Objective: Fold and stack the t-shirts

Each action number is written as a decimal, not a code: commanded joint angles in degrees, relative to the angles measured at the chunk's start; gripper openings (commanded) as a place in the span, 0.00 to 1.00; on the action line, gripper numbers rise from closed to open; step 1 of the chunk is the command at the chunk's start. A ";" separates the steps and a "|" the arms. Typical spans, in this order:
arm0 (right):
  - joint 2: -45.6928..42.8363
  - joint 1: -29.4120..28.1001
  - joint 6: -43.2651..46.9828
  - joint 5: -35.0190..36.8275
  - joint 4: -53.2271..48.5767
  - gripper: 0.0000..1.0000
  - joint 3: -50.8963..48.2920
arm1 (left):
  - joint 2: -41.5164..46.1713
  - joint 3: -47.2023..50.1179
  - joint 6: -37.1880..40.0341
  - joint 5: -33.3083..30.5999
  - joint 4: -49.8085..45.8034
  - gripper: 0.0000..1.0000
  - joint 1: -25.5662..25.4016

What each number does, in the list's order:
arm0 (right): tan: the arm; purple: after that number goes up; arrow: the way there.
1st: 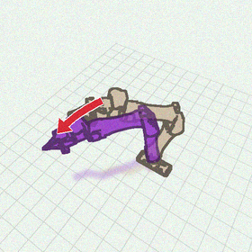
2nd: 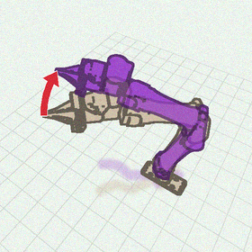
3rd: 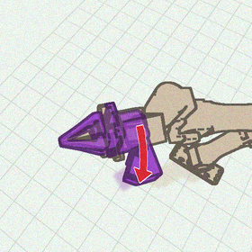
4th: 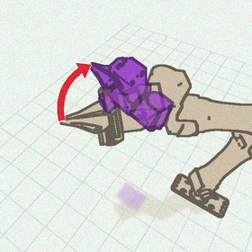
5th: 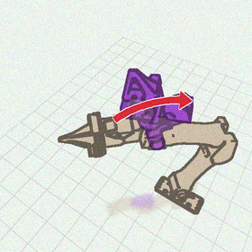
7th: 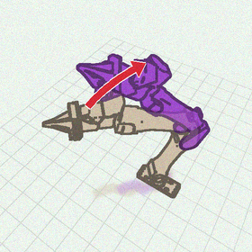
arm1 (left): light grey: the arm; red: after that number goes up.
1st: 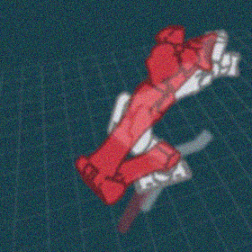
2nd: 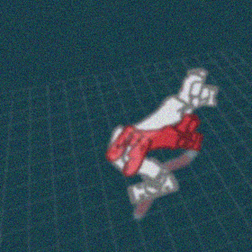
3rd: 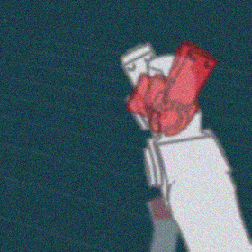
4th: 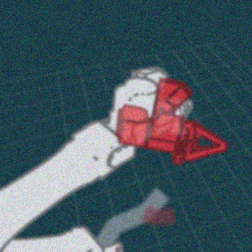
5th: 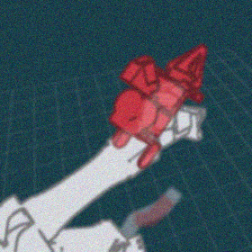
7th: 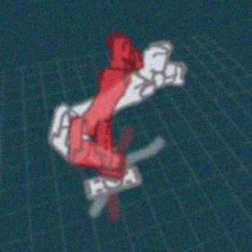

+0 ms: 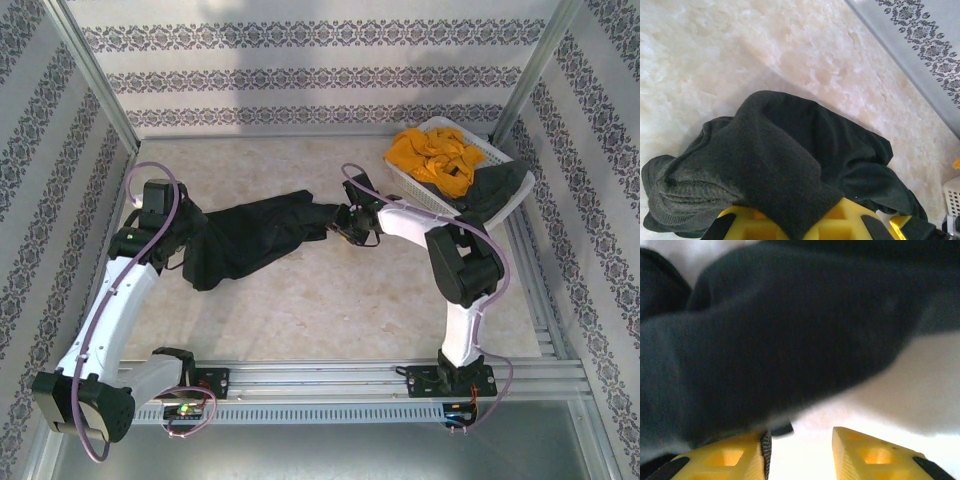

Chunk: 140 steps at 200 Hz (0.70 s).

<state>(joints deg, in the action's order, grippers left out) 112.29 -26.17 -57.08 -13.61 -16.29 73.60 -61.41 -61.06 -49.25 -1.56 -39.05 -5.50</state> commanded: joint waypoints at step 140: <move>-8.28 4.03 16.22 8.26 -13.89 0.00 18.69 | -2.04 -6.21 2.74 2.41 5.04 0.00 6.83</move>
<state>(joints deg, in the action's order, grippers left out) 113.69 -23.83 -46.81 -7.99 -27.09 88.53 -63.35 -63.66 -47.94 0.23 -38.04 -0.67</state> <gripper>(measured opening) 0.057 0.054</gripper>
